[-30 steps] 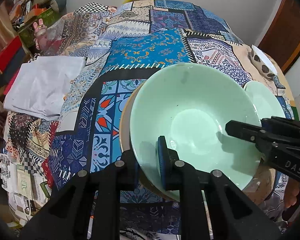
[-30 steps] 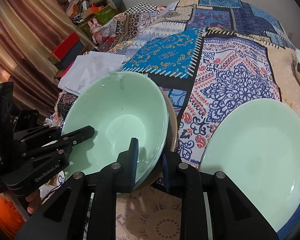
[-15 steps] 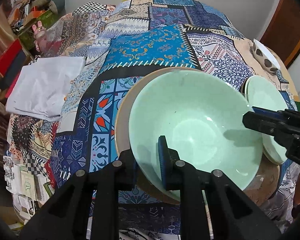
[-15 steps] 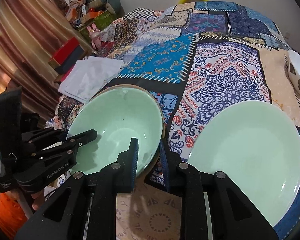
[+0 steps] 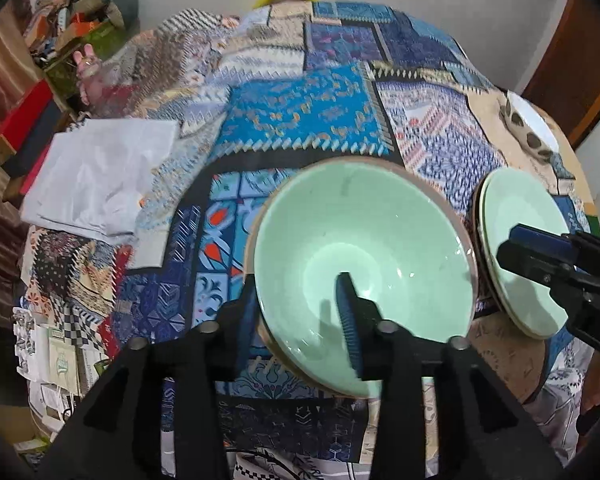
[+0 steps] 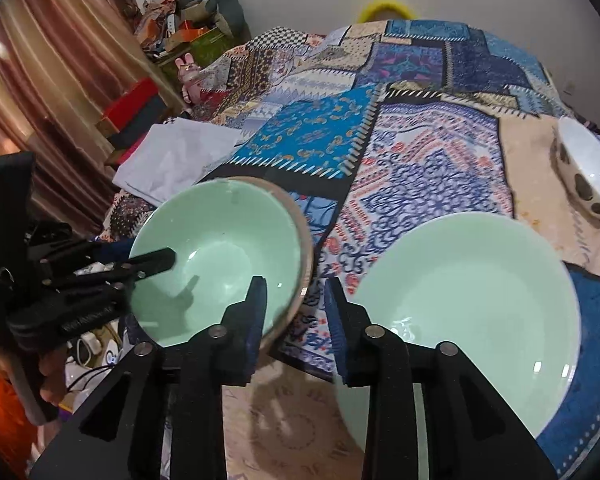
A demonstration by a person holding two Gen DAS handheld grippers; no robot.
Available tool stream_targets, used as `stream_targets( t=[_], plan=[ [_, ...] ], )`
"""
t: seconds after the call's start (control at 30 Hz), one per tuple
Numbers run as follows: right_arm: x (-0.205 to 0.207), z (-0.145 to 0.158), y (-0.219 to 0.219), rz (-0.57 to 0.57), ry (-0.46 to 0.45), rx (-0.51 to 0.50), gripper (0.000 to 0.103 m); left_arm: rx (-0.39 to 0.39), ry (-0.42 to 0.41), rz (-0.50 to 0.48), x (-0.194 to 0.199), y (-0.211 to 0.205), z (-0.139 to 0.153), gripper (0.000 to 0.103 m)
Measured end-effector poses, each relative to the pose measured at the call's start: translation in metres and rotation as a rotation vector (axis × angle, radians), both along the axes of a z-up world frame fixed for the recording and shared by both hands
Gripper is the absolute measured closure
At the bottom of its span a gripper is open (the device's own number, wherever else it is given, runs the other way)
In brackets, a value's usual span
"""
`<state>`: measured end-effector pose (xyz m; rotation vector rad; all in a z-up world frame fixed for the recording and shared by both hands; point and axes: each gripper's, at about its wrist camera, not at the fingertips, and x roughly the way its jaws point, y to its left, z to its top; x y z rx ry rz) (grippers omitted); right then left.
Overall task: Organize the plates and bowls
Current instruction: 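Open both grippers and move them toward the white bowl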
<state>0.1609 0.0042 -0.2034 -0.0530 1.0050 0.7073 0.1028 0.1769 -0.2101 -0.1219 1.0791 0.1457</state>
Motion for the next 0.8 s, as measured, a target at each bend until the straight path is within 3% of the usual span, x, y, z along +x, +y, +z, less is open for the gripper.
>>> stream_targets(
  t=[0.4,0.57,0.67,0.73,0.8],
  plan=[
    [0.008,0.036,-0.057,-0.087,-0.124,0.015,0.045,0.044,-0.198,-0.057,0.001,-0.038,0.068,0.034],
    [0.015,0.051,-0.089,-0.145,-0.194,-0.001,0.034,0.025,-0.232,-0.108,0.015,-0.064,0.082,0.033],
    [0.024,0.06,-0.112,-0.189,-0.226,-0.006,0.033,0.011,-0.236,-0.136,0.027,-0.08,0.084,0.032],
    [0.031,0.063,-0.126,-0.218,-0.237,-0.009,0.033,0.005,-0.241,-0.15,0.039,-0.092,0.084,0.019],
    [0.037,0.063,-0.138,-0.245,-0.246,-0.015,0.033,-0.002,-0.257,-0.158,0.046,-0.1,0.084,0.014]
  ],
)
